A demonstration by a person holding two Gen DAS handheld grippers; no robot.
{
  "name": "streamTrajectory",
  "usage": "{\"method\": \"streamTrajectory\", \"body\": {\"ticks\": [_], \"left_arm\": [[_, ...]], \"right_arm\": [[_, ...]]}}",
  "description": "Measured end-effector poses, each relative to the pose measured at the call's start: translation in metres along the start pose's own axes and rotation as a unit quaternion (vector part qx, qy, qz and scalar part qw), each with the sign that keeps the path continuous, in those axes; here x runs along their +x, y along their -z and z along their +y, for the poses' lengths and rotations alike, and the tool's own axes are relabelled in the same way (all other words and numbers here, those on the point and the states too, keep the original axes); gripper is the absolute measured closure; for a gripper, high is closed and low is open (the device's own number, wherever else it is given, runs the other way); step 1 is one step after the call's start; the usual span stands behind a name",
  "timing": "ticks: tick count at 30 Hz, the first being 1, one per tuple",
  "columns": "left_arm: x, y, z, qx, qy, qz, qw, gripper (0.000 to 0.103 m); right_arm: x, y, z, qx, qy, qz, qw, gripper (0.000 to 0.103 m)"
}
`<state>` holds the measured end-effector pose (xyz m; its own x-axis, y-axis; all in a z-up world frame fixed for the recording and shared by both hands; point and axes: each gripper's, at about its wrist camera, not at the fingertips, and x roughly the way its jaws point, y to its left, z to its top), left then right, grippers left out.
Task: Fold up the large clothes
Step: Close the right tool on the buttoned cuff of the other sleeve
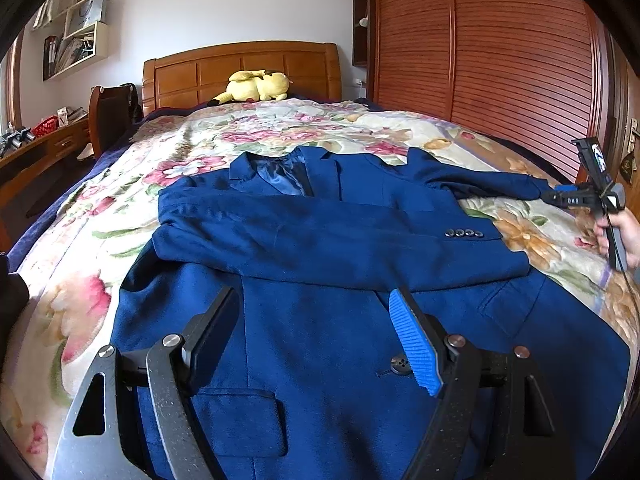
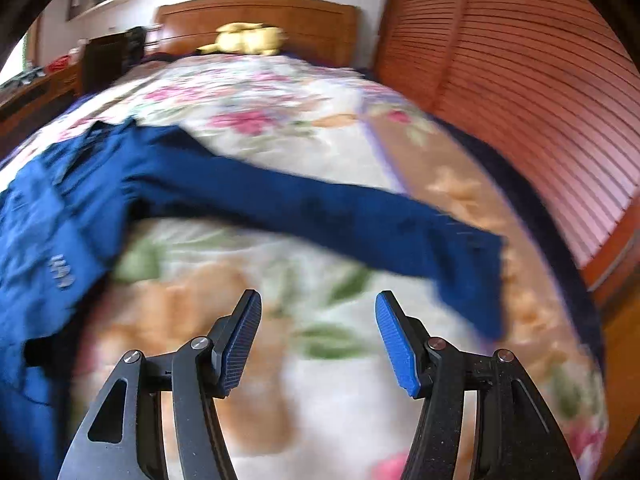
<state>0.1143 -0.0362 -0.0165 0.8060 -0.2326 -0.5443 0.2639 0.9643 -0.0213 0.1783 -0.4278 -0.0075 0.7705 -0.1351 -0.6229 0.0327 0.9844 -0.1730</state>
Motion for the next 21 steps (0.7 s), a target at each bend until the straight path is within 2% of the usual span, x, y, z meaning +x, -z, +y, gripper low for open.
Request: {"method": "streamTrajectory", "body": {"ticks": [8, 13, 16, 21], "left_arm": [[0.006, 0.001, -0.002, 0.000, 0.010, 0.011, 0.9999, 0.023], [0.010, 0.002, -0.004, 0.004, 0.018, 0.020, 0.9996, 0.022], [0.011, 0.003, -0.005, 0.006, 0.021, 0.022, 0.9995, 0.020], [0.013, 0.005, -0.006, 0.008, 0.021, 0.028, 0.9994, 0.016]], "right_arm": [[0.027, -0.009, -0.061, 0.047, 0.073, 0.019, 0.996, 0.042], [0.044, -0.008, -0.078, 0.072, 0.107, 0.036, 0.991, 0.042], [0.056, -0.007, -0.088, 0.091, 0.110, 0.048, 0.989, 0.042], [0.076, -0.012, -0.093, 0.116, 0.082, 0.078, 0.987, 0.042]]}}
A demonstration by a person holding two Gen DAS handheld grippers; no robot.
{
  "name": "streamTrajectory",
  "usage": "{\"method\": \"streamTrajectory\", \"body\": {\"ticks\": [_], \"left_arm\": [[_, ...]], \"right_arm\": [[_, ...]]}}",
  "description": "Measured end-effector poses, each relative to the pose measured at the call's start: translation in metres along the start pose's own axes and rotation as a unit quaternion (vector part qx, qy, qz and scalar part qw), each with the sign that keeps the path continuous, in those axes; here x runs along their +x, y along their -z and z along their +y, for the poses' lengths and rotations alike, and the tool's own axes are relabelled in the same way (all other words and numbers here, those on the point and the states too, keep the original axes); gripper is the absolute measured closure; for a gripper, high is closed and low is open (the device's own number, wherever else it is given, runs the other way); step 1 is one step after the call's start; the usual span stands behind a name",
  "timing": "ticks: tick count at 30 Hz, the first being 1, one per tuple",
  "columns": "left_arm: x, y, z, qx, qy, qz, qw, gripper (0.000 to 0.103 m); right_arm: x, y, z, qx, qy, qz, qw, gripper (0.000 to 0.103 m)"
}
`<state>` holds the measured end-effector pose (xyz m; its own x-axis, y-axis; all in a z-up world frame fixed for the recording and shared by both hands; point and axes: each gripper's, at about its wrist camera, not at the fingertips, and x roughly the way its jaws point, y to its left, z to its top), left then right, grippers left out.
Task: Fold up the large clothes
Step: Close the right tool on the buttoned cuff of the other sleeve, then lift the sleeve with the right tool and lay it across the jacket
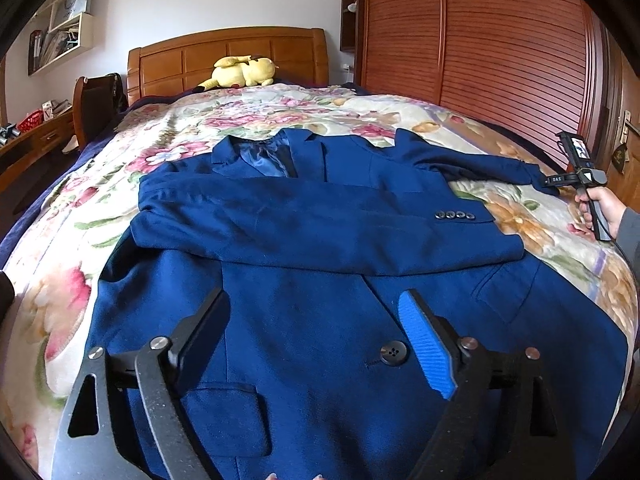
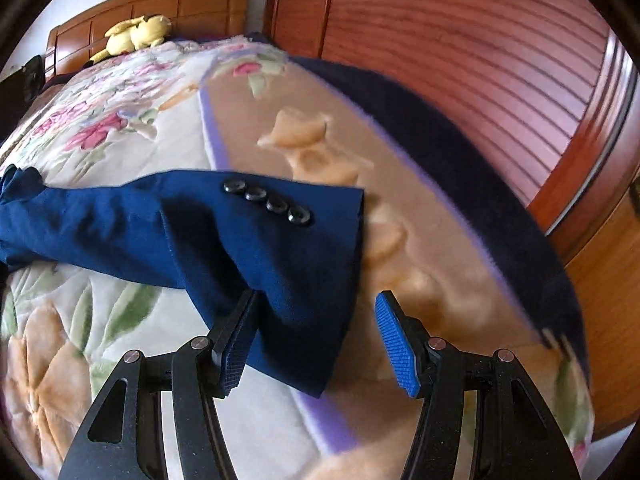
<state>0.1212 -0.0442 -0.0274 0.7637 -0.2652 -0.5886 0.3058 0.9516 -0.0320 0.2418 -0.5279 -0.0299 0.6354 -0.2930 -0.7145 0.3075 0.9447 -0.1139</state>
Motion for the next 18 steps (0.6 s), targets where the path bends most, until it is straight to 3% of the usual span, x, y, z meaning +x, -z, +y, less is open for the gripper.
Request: {"method": "streamTrajectory", "body": {"ticks": [3, 5, 7, 9, 14, 18], "left_arm": [[0.000, 0.001, 0.000, 0.000, -0.002, 0.001, 1.0000, 0.015], [0.000, 0.001, 0.000, -0.001, -0.003, 0.000, 1.0000, 0.015], [-0.002, 0.002, 0.001, -0.001, -0.004, -0.003, 1.0000, 0.012], [-0.004, 0.001, 0.002, -0.001, -0.004, -0.006, 1.0000, 0.012], [-0.016, 0.001, 0.002, 0.004, -0.005, -0.017, 0.9998, 0.010], [-0.028, -0.001, 0.003, 0.004, -0.010, -0.029, 0.9995, 0.005]], "right_arm": [[0.013, -0.002, 0.008, -0.019, 0.003, 0.016, 1.000, 0.042], [0.017, -0.003, 0.015, -0.033, 0.011, 0.017, 0.999, 0.051], [0.017, -0.003, 0.020, -0.046, 0.004, 0.015, 0.999, 0.080], [0.010, -0.002, 0.030, -0.067, 0.011, 0.005, 0.998, 0.095], [-0.029, -0.009, 0.051, -0.087, 0.013, -0.039, 0.995, 0.096], [-0.077, -0.017, 0.078, -0.108, -0.009, -0.091, 0.990, 0.097]]}}
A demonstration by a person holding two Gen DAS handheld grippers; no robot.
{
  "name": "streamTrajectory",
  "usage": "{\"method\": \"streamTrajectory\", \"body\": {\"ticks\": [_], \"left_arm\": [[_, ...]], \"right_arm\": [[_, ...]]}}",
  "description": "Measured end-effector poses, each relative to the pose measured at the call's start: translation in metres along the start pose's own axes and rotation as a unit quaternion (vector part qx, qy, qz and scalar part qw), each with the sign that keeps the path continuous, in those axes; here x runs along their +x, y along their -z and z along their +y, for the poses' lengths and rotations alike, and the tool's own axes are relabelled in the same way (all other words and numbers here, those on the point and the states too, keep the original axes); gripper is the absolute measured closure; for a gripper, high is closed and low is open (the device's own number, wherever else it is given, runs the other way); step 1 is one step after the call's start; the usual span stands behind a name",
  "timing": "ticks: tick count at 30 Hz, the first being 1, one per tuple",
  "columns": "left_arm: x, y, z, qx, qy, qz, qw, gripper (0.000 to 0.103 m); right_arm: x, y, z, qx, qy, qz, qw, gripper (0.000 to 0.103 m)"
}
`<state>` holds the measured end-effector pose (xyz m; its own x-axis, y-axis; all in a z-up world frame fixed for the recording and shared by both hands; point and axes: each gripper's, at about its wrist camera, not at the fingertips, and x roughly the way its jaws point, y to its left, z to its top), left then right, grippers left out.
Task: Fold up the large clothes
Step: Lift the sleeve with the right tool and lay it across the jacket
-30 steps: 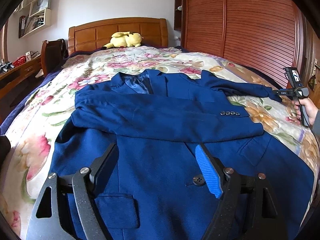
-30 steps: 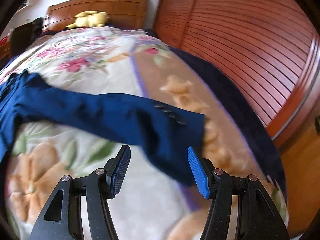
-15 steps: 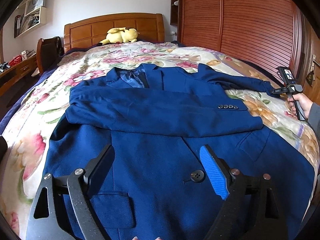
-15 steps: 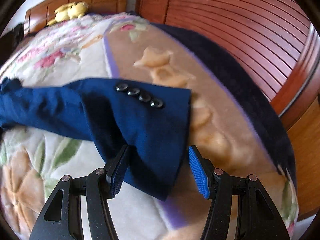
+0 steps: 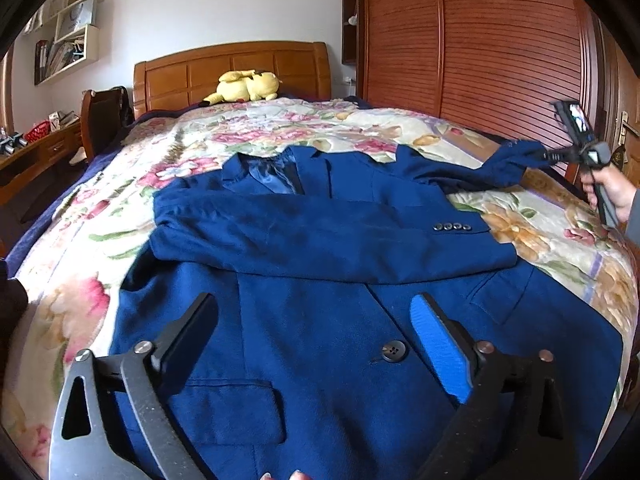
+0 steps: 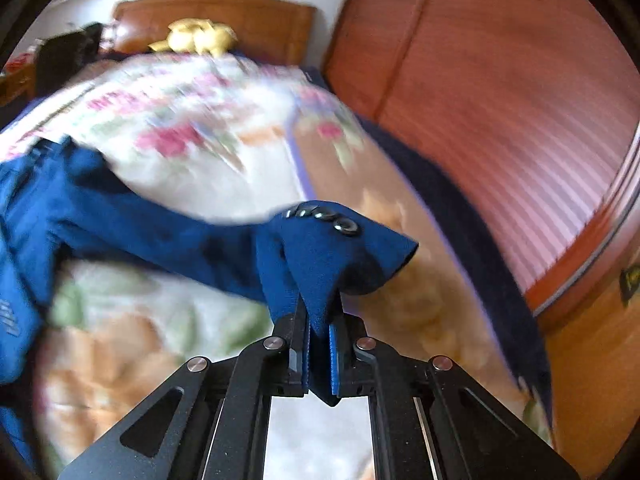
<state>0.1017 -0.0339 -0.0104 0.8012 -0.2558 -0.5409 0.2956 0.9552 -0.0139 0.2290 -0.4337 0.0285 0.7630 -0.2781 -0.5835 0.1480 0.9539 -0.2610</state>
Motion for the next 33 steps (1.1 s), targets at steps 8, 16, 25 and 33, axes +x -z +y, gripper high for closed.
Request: {"method": "streamTrajectory", "body": {"ticks": [8, 16, 25, 33], "left_arm": [[-0.018, -0.001, 0.009, -0.005, 0.005, -0.013, 0.9999, 0.005], [-0.038, 0.000, 0.023, -0.014, -0.001, -0.024, 0.9996, 0.005], [-0.057, 0.004, 0.047, -0.030, -0.017, -0.036, 0.9988, 0.005], [-0.072, 0.010, 0.067, -0.042, -0.031, -0.045, 0.9976, 0.005]], "right_arm": [[-0.089, -0.040, 0.077, -0.066, -0.052, -0.090, 0.992, 0.097], [-0.144, -0.045, 0.141, -0.108, -0.104, -0.142, 0.979, 0.097], [-0.191, -0.040, 0.179, -0.139, -0.160, -0.184, 0.960, 0.097], [-0.212, -0.036, 0.196, -0.161, -0.195, -0.208, 0.945, 0.097]]}}
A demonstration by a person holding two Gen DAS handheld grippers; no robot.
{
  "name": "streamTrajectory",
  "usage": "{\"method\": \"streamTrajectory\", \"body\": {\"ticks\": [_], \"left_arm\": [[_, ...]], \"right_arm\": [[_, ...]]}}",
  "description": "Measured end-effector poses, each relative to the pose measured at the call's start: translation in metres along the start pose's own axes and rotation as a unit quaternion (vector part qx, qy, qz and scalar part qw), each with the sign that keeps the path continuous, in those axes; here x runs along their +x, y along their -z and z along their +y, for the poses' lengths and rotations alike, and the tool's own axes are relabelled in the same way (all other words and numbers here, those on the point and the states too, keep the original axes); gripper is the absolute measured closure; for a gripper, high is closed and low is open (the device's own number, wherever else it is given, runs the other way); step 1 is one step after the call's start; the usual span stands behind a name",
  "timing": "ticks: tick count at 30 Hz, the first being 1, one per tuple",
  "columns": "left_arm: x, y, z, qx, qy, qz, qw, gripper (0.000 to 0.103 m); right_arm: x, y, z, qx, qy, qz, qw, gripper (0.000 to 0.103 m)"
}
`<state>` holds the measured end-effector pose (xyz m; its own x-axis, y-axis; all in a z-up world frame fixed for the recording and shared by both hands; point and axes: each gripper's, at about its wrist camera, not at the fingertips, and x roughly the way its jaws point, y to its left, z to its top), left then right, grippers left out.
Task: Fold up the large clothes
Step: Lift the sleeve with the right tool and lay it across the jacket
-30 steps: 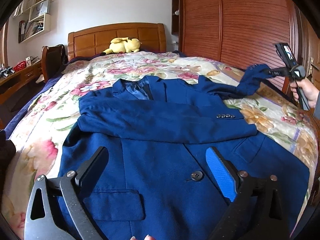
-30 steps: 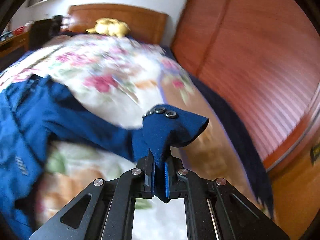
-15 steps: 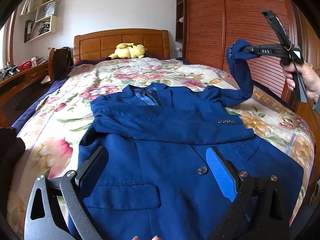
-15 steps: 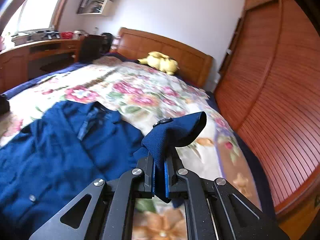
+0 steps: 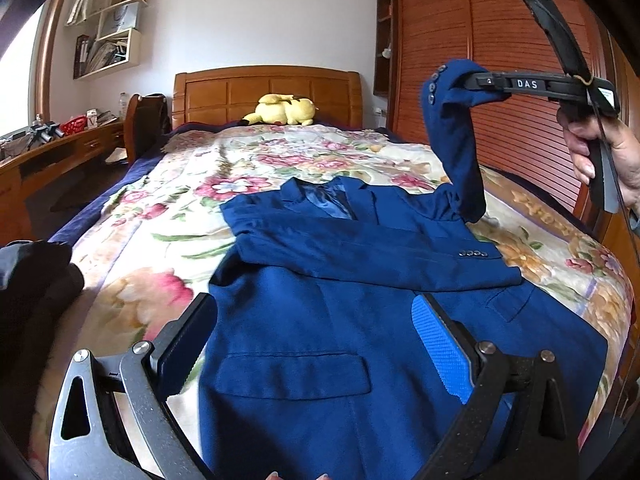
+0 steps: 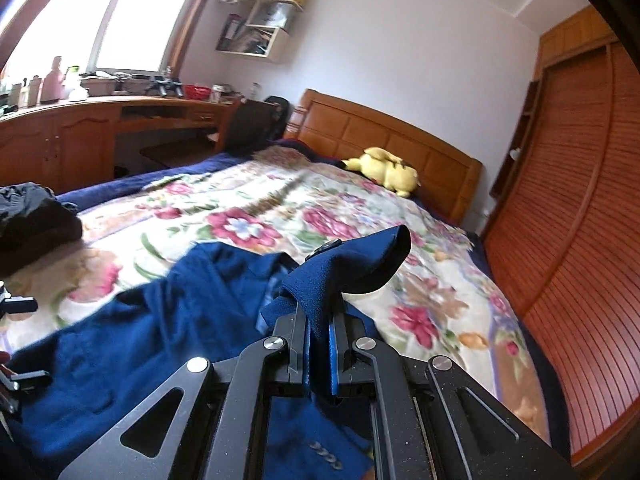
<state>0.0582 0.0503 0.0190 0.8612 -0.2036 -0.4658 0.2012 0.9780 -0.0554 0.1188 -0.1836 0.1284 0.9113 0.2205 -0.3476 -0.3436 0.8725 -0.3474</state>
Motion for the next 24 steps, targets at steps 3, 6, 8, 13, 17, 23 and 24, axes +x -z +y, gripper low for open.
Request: {"method": "streamTrajectory", "body": {"ticks": [3, 6, 8, 13, 17, 23, 24], "left_arm": [[-0.004, 0.002, 0.008, -0.004, -0.005, -0.003, 1.0000, 0.005], [-0.007, 0.002, 0.013, -0.007, -0.010, -0.005, 0.9999, 0.005], [-0.009, 0.002, 0.018, -0.010, -0.014, -0.007, 0.9998, 0.005], [-0.016, 0.004, 0.030, -0.016, -0.021, -0.010, 0.9996, 0.005], [-0.020, 0.006, 0.037, -0.019, -0.027, -0.013, 0.9994, 0.005], [-0.022, 0.007, 0.043, -0.022, -0.032, -0.013, 0.9992, 0.005], [-0.022, 0.007, 0.044, -0.023, -0.032, -0.013, 0.9992, 0.005]], "right_arm": [[-0.008, -0.007, 0.006, -0.005, -0.014, -0.011, 1.000, 0.097], [-0.016, -0.015, 0.016, -0.011, -0.031, -0.020, 0.999, 0.097], [-0.019, -0.018, 0.024, -0.014, -0.042, -0.025, 0.999, 0.097], [-0.025, -0.019, 0.034, -0.019, -0.072, -0.025, 0.997, 0.097], [-0.021, -0.019, 0.037, -0.023, -0.088, -0.014, 0.996, 0.097], [-0.013, -0.019, 0.037, -0.009, -0.096, 0.027, 0.995, 0.081], [-0.013, -0.019, 0.037, -0.010, -0.094, 0.029, 0.995, 0.070]]}}
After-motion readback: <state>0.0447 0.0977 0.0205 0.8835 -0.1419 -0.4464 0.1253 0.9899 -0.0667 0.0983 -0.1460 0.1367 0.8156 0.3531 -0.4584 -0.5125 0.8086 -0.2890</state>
